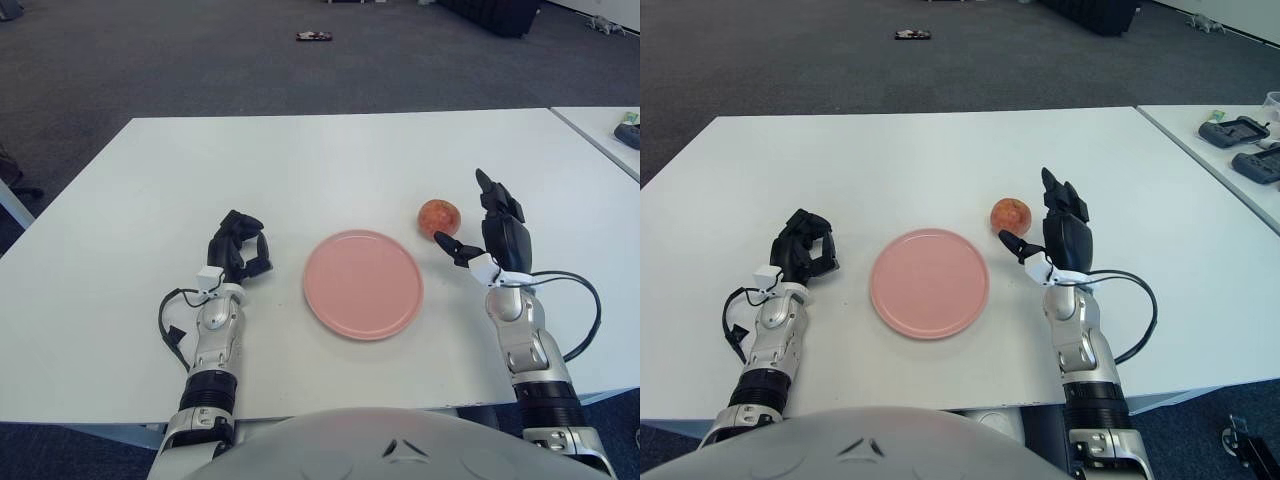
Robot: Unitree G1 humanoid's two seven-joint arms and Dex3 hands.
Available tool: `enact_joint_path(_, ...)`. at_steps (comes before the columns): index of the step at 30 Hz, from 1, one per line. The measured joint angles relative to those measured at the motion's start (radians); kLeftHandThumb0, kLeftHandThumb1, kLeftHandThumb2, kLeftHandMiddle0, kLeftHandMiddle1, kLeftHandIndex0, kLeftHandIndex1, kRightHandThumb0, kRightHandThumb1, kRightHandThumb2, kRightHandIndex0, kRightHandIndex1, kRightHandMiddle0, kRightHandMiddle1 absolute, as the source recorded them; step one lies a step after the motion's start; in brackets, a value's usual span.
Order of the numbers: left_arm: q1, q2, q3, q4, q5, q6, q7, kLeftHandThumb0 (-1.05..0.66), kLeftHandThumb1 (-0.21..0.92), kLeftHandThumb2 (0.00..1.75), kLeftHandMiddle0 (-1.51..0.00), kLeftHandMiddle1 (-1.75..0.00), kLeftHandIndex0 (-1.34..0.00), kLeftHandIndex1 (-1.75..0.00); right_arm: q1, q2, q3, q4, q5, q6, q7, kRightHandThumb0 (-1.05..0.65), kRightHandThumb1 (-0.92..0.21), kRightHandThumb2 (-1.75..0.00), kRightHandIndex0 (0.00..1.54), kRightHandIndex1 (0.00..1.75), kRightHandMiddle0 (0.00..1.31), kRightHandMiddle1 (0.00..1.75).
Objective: Put the apple into the plate.
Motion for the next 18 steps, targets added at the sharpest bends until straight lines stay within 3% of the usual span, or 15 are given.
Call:
enact_joint_path(12,0.005,-0.003,0.002,-0.010,-0.001,0.013,0.007,-0.51,0.24,1.43,-1.21,-1.75,-0.68,-1.75,-0.060,-0.034,0.083,-0.050,-0.079,0.250,0.181,-0.81,-0.24,-0.91,0.00,0.00,0.00,0.00)
enact_joint_path(18,0.005,-0.003,0.001,-0.010,0.001,0.015,0.012,-0.51,0.24,1.42,-1.19,-1.75,-0.67,-1.75,-0.108,-0.073,0.131,-0.021,-0.093,0.283,0.250,-0.92,-0.28,-0.87,0.00,0.00,0.00,0.00)
